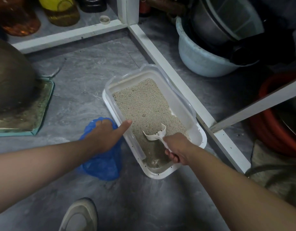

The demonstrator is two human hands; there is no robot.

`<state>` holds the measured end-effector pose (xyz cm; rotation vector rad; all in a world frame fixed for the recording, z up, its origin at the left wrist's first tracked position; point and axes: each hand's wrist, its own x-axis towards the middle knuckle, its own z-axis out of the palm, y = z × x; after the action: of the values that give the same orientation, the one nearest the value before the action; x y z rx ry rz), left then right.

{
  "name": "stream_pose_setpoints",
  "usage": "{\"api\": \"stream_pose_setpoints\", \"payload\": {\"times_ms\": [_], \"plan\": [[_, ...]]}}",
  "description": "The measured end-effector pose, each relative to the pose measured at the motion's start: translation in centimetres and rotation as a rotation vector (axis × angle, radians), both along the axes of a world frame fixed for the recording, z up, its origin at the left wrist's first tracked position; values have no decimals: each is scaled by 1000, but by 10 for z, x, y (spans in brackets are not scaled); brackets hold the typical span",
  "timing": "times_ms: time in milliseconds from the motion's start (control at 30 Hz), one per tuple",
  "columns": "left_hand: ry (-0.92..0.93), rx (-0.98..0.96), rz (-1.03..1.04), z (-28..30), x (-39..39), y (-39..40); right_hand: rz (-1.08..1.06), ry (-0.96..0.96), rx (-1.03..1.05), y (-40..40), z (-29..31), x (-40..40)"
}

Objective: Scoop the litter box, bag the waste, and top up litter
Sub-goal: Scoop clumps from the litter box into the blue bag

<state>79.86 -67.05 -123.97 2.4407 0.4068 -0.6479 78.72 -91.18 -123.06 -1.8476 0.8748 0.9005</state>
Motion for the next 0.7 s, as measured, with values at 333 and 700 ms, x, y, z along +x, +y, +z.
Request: {"api": "stream_pose_setpoints", "payload": {"times_ms": [333, 700], "plan": [[35, 7, -61, -7, 4, -2, 5, 24, 53, 7, -10, 18], [69, -62, -36, -17, 8, 0, 51, -75, 60, 40, -30, 68]]}}
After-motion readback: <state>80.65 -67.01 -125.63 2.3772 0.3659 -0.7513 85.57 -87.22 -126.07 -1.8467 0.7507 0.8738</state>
